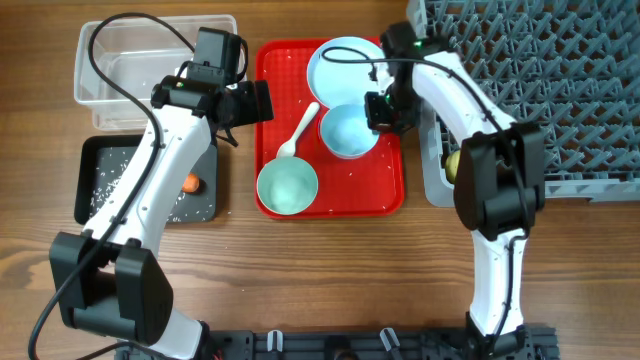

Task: Sort waste into correct bins and load items into the dishwasher rack
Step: 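Lift the blue bowl with the right gripper and set it in the rack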

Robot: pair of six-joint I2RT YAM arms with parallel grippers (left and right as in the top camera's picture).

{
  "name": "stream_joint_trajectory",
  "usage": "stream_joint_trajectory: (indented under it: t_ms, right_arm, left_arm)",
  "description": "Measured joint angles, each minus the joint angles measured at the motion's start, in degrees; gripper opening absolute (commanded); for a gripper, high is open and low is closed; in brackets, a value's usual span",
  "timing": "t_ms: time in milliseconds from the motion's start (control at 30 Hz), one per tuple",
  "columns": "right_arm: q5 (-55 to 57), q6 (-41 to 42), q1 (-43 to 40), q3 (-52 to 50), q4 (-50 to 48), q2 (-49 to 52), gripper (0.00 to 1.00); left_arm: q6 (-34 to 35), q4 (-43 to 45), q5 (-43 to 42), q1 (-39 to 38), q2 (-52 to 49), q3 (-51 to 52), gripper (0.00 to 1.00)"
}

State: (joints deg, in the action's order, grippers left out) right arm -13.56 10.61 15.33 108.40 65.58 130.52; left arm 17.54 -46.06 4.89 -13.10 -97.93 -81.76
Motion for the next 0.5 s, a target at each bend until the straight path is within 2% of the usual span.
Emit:
stream_joint_trajectory:
  t_ms: [200, 300, 400, 500]
  right_arm:
    - [9.62, 1.14, -5.55, 9.84, -2.14, -14.67, 0.04]
    - [24.65, 2.16, -7.21, 10.38, -6.12, -19.15, 0.04]
    - [39.89, 2.86, -7.3, 10.25, -11.74, -18.56, 0.04]
    - [50.45, 2.97, -7.3, 10.25, -14.95, -18.12, 0.04]
  left_arm:
    - [0.0, -0.02, 0.0, 0.0, 0.0, 0.0, 1.0]
    - [0.0, -0.02, 0.02, 0.0, 0.0, -0.02, 1.0]
    - [0.0, -0.02, 0.0, 0.0, 0.0, 0.0, 1.0]
    - [0.0, 0.0, 0.02, 0.0, 0.0, 0.0, 1.0]
